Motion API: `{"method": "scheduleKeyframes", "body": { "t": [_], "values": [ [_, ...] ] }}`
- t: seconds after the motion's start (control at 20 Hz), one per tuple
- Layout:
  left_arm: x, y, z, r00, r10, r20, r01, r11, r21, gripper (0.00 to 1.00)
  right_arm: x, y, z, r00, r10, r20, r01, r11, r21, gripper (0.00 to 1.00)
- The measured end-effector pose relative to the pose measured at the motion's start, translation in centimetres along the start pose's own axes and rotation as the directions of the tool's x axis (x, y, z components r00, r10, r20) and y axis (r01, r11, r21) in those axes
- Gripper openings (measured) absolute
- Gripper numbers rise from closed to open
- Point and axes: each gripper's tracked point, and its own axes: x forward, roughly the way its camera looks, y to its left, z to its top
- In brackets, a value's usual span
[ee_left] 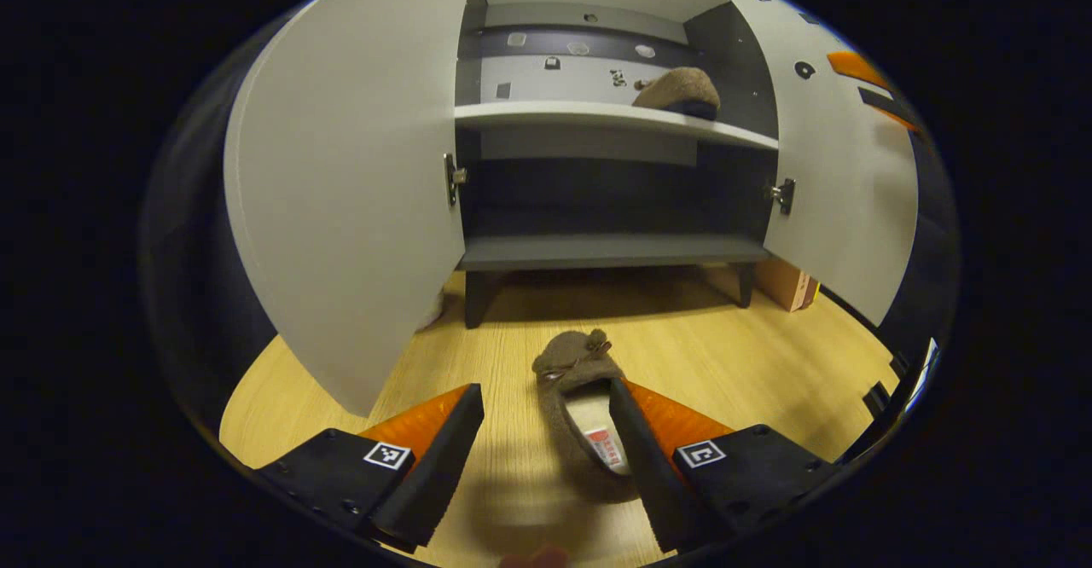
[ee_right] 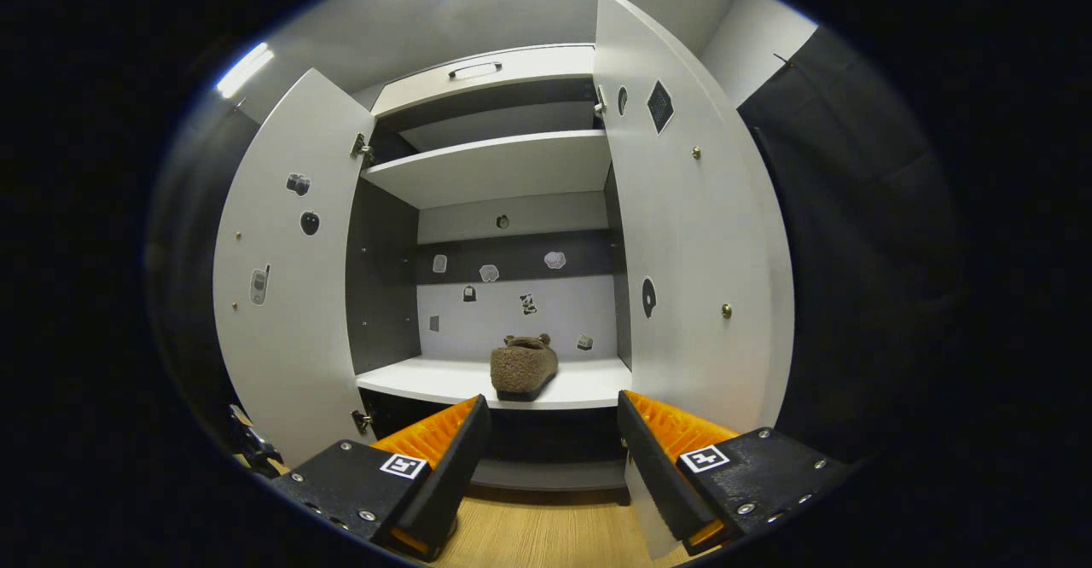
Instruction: Grab one shoe with the right hand and put it into the shoe cabinet, grab the other shoe with the left hand and put it into the shoe cabinet; then close the right door with the right hand and the left door with the left hand.
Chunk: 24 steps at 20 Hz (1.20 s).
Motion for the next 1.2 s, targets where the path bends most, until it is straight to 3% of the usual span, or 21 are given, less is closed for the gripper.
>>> {"method": "scheduleKeyframes", "body": {
  "t": [0.15, 0.25, 0.45, 0.65, 0.75, 0.9, 1.0, 1.2],
  "values": [
    [3.9, 0.4, -2.6, 0.994, -0.018, -0.107, 0.016, 1.0, -0.02, 0.98, -0.7, -0.3, 0.0, 1.0, 0.003, -0.006, -0.003, 1.0, 0.004, 0.92],
    [5.4, 1.2, -3.6, 0.989, 0.013, -0.144, -0.017, 1.0, -0.023, 0.98, -1.4, -0.9, 0.2, 1.0, -0.012, 0.003, 0.012, 1.0, 0.009, 0.92],
    [9.1, 2.2, -3.3, 0.99, 0.031, -0.141, -0.03, 1.0, 0.009, 0.98, -2.4, -2.0, -0.2, 0.999, -0.033, -0.001, 0.033, 0.999, -0.018, 0.92],
    [10.9, 2.0, -3.5, 0.992, 0.013, -0.122, -0.021, 0.998, -0.06, 0.99, -3.0, -3.1, -1.0, 0.998, -0.064, -0.024, 0.063, 0.998, -0.015, 0.92],
    [10.3, 1.3, -3.2, 0.994, -0.003, -0.106, -0.007, 0.996, -0.093, 0.88, -3.0, -3.0, -1.3, 0.998, -0.053, -0.038, 0.052, 0.998, -0.024, 0.92],
    [9.5, 1.9, -2.7, 0.995, 0.043, -0.086, -0.048, 0.997, -0.058, 0.29, -3.2, -3.0, -1.5, 0.998, -0.029, -0.048, 0.026, 0.998, -0.05, 0.92],
    [8.1, 1.3, -2.2, 0.997, 0.025, -0.078, -0.033, 0.995, -0.099, 0.19, -3.4, -3.0, -1.7, 0.998, -0.02, -0.06, 0.016, 0.997, -0.071, 0.92],
    [1.7, 1.3, 4.4, 0.994, 0.068, 0.085, -0.063, 0.996, -0.06, 0.19, -3.2, -1.9, -2.4, 0.997, 0.016, -0.079, -0.022, 0.997, -0.078, 0.92]
  ]
}}
